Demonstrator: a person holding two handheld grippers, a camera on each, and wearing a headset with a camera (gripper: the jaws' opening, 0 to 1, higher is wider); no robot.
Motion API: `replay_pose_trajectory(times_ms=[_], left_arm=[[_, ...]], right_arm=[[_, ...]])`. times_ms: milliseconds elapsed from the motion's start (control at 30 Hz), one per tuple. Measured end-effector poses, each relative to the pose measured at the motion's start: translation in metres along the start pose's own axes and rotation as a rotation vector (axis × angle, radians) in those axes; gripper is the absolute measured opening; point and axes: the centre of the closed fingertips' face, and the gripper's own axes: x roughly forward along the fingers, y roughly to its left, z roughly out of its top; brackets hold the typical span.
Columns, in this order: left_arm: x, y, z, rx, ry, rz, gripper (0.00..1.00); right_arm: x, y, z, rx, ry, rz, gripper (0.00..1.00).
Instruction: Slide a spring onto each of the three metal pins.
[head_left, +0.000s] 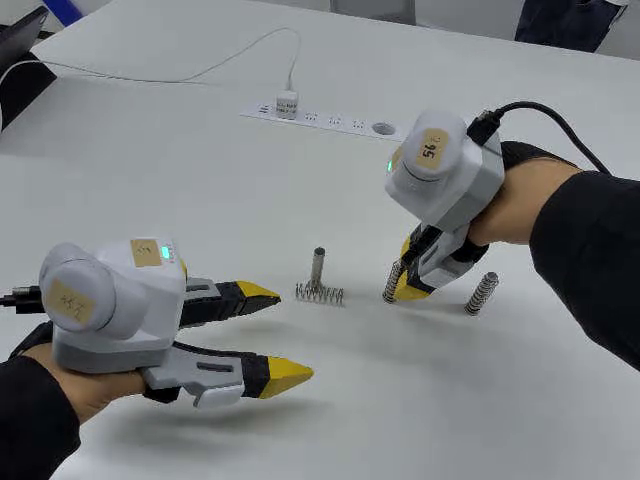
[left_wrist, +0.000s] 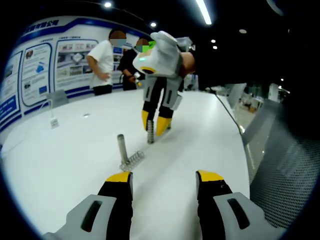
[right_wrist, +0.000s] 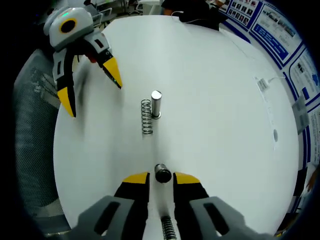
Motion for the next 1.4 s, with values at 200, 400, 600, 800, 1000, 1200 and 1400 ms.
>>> replay_pose_trajectory(times_ms=[200,400,600,800,1000,1200,1400], left_arm=[[0.000,0.000,0.000,0.001,-0.001,0.000,0.52],[0.000,0.000,0.000,0.001,0.001,0.001,0.52],[-0.001,0.001,0.000,0.001,0.000,0.003,0.52],[-0.001,0.002,-0.001,0.001,0.001,0.004,0.52],[-0.002,0.003,-0.001,0.002,0.001,0.005,0.52],[-0.003,0.004,-0.001,0.000,0.003,0.008,0.52],[-0.002,0.002,-0.001,0.003,0.005,0.005,0.51]], right_arm=[[-0.003,-0.004,0.000,0.002,-0.009,-0.011,0.21],[-0.008,-0.005,0.005,0.000,-0.028,-0.020,0.22],[-0.009,-0.005,0.010,-0.006,-0.038,-0.023,0.22],[-0.012,-0.001,0.023,-0.016,-0.063,-0.020,0.22],[-0.007,0.003,0.031,-0.030,-0.070,-0.016,0.22],[-0.004,0.006,0.041,-0.035,-0.090,-0.005,0.22],[0.006,0.008,0.047,-0.030,-0.102,0.008,0.21]])
